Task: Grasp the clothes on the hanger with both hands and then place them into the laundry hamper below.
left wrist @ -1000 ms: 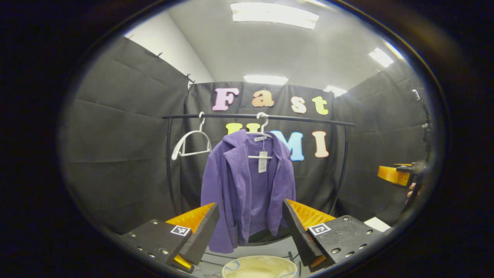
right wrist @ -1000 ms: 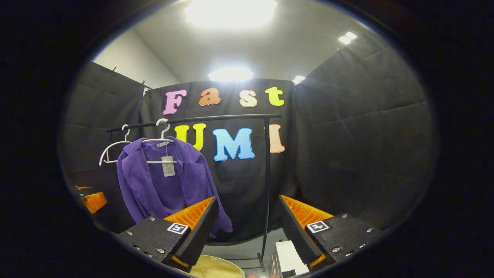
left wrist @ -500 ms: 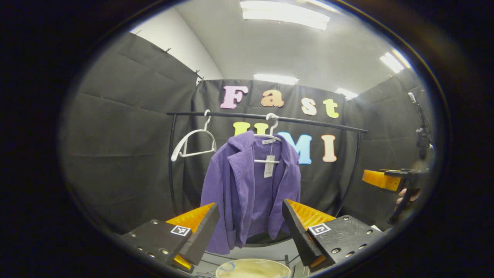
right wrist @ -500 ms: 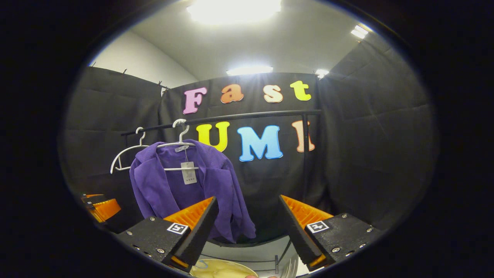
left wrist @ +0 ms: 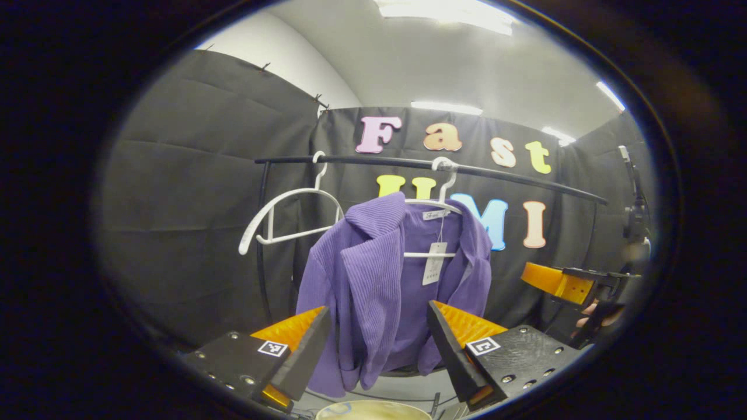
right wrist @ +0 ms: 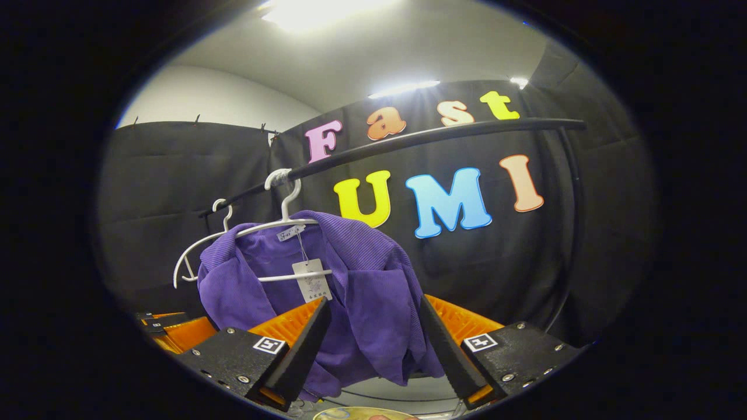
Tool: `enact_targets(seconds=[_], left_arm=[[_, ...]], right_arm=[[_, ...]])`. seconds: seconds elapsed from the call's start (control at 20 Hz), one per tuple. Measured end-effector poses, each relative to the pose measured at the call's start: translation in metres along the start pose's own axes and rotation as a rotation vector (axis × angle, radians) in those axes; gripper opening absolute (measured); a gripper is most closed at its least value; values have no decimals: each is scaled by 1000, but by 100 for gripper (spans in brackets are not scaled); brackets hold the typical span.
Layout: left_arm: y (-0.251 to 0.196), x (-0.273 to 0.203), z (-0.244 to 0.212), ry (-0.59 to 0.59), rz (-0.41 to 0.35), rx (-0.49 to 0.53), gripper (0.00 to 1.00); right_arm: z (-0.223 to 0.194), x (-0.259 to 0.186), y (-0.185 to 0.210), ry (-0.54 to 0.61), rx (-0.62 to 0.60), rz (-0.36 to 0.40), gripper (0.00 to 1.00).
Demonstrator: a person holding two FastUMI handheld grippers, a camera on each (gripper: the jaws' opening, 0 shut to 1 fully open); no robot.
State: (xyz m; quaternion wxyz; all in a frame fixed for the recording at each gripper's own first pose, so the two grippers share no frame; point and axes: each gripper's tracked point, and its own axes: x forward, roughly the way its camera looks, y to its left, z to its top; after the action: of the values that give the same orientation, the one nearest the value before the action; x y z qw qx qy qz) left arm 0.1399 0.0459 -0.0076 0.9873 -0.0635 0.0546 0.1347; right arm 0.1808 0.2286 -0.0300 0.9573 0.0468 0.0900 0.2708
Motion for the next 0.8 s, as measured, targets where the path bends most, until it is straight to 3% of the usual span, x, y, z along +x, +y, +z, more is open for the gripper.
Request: enact_targets(seconds=[0.1, 0.2, 0.25, 0.3, 0.5, 0.55, 0.6, 0.7, 0.8], left_arm=[[-5, 22, -5, 11, 33, -16, 99], [-9, 39, -7, 16, 62, -21, 89], [-10, 45, -6, 14, 78, -18, 94], [-12, 51, -8, 12, 96, -14, 89], [-15, 74, -10, 5, 153, -27, 99], [-17, 80, -10, 1, 153, -40, 94], [-15, 85, -11, -3, 167, -45, 99], [-4, 93, -15, -1, 206, -57, 99], [-1, 104, -20, 2, 216, -84, 89]], right_arm=[[-6, 24, 1, 23, -13, 30, 95], [-17, 43, 2, 49, -18, 60, 94], [-23, 52, 3, 63, -16, 77, 95], [-27, 61, 3, 74, -19, 85, 92], [-48, 86, 8, 115, -29, 134, 95], [-50, 91, 9, 118, -36, 136, 95], [-51, 96, 9, 115, -45, 133, 95], [-56, 107, 9, 103, -70, 108, 95], [-60, 118, 11, 97, -84, 98, 95]])
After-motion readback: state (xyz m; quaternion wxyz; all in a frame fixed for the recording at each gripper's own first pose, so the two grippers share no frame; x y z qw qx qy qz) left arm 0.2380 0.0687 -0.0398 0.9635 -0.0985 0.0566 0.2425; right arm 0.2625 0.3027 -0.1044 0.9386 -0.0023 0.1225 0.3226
